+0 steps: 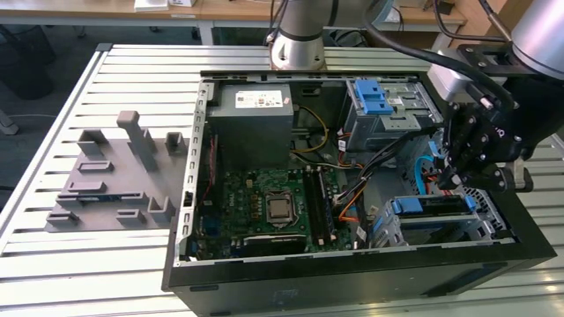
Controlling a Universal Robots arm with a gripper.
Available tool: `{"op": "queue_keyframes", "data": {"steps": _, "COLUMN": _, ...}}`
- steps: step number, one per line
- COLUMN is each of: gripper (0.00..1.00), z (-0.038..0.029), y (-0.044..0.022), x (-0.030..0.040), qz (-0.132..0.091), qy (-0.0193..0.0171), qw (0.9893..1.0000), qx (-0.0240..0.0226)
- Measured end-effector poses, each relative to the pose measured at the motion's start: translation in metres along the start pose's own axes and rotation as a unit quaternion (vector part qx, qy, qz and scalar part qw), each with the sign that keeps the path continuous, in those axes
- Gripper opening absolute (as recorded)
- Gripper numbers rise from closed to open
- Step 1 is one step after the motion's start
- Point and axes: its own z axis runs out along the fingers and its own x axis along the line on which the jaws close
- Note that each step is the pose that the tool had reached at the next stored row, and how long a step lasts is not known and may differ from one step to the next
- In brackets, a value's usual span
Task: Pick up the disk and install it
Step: 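Insert the second disk wire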
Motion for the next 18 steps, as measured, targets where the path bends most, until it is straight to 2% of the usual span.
{"op": "queue_keyframes", "data": {"steps": 10, "gripper": 0.11, "z": -0.014, "y": 0.0018, "x": -0.0011, "qz": 0.0, "qy": -0.0001, "qw": 1.0, "qx": 0.0003}}
{"op": "queue_keyframes", "data": {"steps": 18, "gripper": 0.11, "z": -0.0149, "y": 0.0021, "x": -0.0084, "qz": 0.0, "qy": -0.0001, "qw": 1.0, "qx": 0.0003}}
